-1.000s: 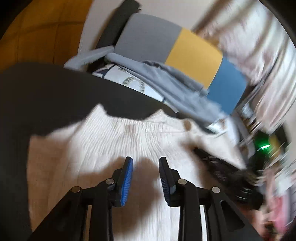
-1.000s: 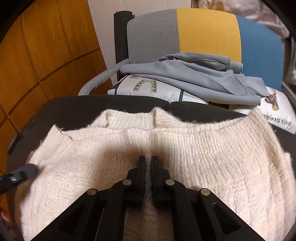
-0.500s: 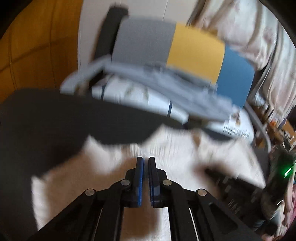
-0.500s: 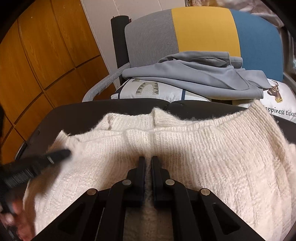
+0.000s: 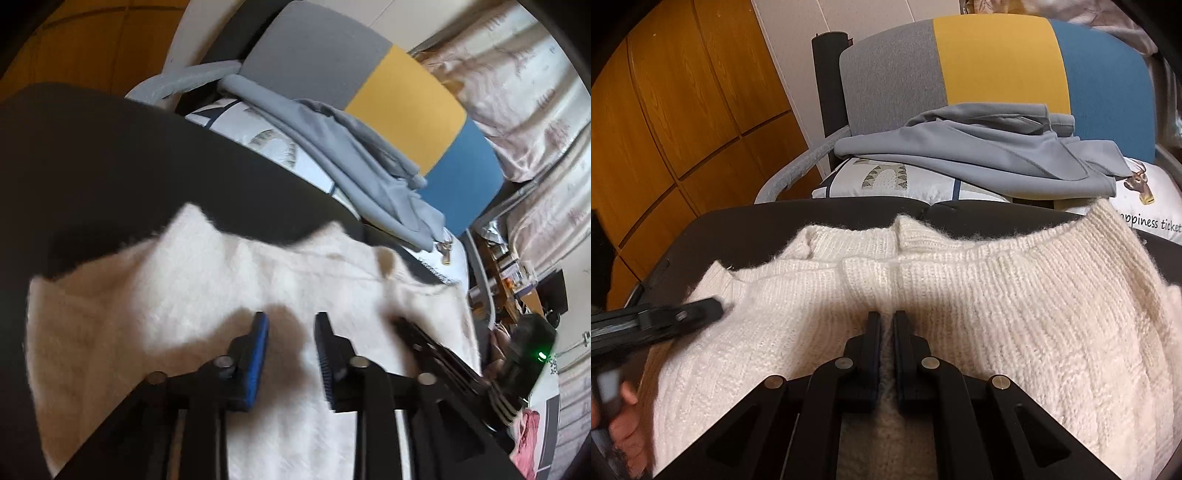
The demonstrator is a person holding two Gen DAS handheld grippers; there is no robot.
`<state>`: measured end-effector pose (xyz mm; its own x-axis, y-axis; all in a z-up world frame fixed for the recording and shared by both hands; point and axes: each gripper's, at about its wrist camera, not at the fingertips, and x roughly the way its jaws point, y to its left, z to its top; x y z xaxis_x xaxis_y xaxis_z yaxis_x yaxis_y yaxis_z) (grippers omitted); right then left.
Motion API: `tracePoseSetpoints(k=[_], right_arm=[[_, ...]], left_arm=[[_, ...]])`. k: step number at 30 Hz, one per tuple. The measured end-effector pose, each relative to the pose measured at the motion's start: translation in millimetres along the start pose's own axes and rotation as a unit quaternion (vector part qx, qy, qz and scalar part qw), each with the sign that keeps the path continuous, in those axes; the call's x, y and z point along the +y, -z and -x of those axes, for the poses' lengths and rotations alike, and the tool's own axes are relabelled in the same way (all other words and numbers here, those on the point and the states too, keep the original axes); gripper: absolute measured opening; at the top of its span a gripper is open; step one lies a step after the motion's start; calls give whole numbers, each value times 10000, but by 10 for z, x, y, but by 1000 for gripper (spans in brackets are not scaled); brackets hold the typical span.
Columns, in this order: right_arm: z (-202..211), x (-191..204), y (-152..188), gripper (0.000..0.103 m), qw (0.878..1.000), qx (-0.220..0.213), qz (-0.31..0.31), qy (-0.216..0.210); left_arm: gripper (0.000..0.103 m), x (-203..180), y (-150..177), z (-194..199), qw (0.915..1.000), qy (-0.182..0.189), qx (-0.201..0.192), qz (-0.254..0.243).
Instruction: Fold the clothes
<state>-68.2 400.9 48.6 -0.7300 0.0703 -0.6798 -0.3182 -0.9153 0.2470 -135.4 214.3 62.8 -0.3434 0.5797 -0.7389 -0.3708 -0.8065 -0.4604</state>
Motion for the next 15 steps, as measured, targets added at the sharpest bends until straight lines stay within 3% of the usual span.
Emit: tracePoseSetpoints(k=[2, 5, 8, 10, 12, 15], right_arm=[[2, -1, -2, 5, 10000, -3, -3, 0], [7, 3, 2, 5, 10000, -8, -10, -6], [8, 1, 4, 5, 10000, -15, -28, -23], [8, -3, 3, 5, 10000, -20, -39, -37], [8, -8, 3, 5, 10000, -25, -51, -54], [8, -3, 7, 5, 10000, -31, -57, -62]], left_arm=[[49, -196, 65, -65, 9986, -243, 23, -465], [51, -442, 154, -334, 9795, -1226, 184, -1585], [8, -490, 183, -270, 9806, -1038, -184, -1651], [5, -494, 154, -190, 9826, -935, -362, -1562], [4, -544, 67, -38, 9799, -837, -808, -1620], [4, -532, -96, -164, 9785, -922, -772, -1674]])
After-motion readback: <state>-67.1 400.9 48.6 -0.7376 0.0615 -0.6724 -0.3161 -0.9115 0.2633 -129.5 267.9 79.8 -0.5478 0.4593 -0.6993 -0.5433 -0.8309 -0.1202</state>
